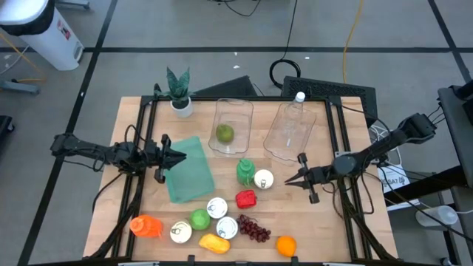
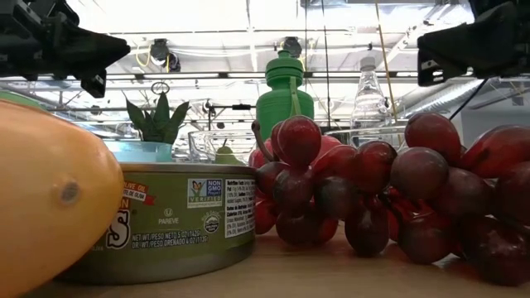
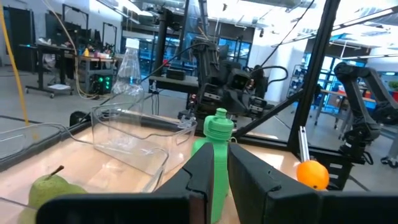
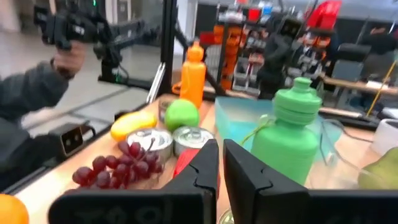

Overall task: Pick & Place Food Item
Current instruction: Put the top blue and pink tuna can into the green bin

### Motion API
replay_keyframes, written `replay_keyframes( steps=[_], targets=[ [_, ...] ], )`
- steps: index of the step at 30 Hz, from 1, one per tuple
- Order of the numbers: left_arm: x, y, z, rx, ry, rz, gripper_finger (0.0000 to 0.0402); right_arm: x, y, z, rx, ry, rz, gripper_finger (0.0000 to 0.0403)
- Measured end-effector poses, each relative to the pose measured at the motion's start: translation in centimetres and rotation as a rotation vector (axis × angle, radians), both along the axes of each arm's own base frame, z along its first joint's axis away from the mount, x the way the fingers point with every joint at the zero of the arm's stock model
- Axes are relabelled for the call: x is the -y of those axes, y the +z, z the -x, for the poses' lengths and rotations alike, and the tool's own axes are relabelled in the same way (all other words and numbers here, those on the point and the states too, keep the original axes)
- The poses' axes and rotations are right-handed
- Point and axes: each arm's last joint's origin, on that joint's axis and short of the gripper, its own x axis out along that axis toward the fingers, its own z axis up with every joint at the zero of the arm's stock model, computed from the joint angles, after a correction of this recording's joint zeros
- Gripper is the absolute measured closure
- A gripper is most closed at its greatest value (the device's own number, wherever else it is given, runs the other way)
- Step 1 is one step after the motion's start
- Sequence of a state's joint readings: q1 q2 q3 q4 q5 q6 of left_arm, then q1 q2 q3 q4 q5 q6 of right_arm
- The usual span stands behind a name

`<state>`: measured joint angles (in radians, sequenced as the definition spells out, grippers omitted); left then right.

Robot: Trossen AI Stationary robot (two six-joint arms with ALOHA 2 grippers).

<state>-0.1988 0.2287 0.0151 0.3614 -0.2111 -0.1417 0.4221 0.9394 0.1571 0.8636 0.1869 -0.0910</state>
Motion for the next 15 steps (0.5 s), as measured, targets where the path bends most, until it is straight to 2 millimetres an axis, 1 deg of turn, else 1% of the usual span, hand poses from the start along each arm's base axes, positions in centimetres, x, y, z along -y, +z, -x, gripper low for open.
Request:
replay_keyframes(
  steps=[4,7,11,15],
  targets=[
    [0.0,0.0,0.0,0.001,0.000,0.000,0.0350,-1.0,1.6,-1.6,-0.084,-0.055,0.047,0.0395],
    [0.0,0.0,0.0,0.000,0.000,0.000,0.0350,-1.8,2.7,-2.7,-0.135,-0.086,0.124,0.0401],
    [0.0,0.0,0.0,-0.001,0.000,0.001,0.0350,-3.1,3.9,-4.1,-0.242,-0.115,0.238,0.0400],
    [0.0,-0.1,0.0,-0.008,0.000,-0.001,0.0350,-4.6,4.5,-5.7,-0.374,-0.104,0.333,0.0402]
  ],
)
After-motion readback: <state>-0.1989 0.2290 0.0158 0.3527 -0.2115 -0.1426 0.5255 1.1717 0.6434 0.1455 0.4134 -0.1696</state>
